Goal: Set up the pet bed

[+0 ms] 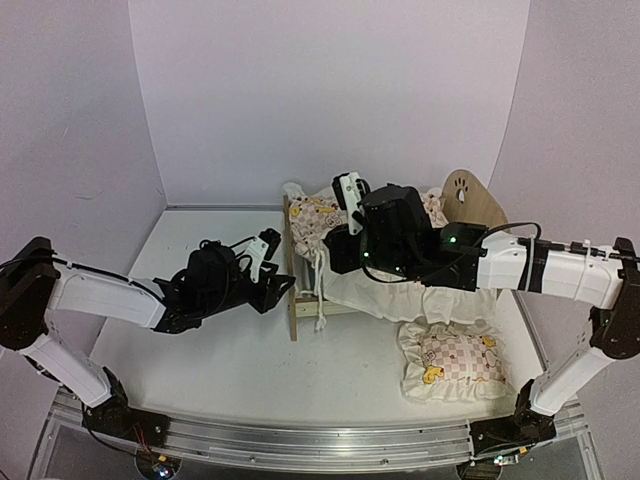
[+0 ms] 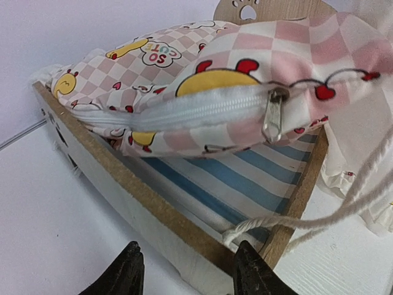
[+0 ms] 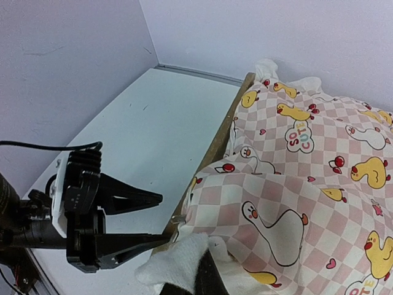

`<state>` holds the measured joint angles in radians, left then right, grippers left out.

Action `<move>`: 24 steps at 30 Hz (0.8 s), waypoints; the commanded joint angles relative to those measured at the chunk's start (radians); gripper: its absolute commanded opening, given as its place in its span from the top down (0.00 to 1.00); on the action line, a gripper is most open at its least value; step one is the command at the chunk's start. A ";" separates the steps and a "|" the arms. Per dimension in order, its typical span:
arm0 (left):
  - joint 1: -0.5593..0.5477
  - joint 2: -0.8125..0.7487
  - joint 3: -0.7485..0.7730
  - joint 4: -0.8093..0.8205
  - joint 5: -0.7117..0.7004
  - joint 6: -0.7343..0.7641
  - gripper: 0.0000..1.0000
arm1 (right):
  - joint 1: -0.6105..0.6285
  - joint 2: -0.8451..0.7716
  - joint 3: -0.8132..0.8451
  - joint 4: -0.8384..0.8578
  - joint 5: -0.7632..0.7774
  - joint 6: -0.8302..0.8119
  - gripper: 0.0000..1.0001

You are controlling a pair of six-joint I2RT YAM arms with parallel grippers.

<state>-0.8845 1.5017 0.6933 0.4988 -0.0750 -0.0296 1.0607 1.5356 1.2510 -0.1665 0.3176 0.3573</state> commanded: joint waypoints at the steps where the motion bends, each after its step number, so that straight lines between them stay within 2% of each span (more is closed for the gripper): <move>1: 0.005 -0.129 -0.046 -0.002 -0.028 -0.032 0.48 | -0.003 0.022 0.075 0.100 0.023 0.005 1.00; 3: 0.006 -0.176 -0.058 0.000 0.039 -0.040 0.44 | -0.003 0.028 0.082 0.117 0.013 0.002 1.00; 6: 0.007 -0.188 -0.028 0.000 0.259 -0.032 0.42 | -0.003 0.026 0.084 0.119 0.008 -0.002 1.00; 11: 0.009 -0.082 0.078 0.000 0.469 0.026 0.55 | -0.002 0.005 0.076 0.121 -0.003 -0.013 1.00; 18: 0.044 0.046 0.157 0.001 0.574 0.099 0.68 | -0.003 -0.017 0.073 0.121 -0.009 -0.020 1.00; 21: 0.051 0.066 0.177 0.001 0.567 0.095 0.81 | -0.003 -0.024 0.071 0.119 -0.015 -0.022 1.00; 24: 0.063 0.060 0.172 0.001 0.549 0.089 0.84 | -0.002 -0.032 0.067 0.117 -0.017 -0.028 1.00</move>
<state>-0.8352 1.5730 0.8112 0.4633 0.4519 0.0483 1.0607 1.5597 1.2831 -0.1146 0.3130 0.3431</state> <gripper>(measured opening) 0.172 0.008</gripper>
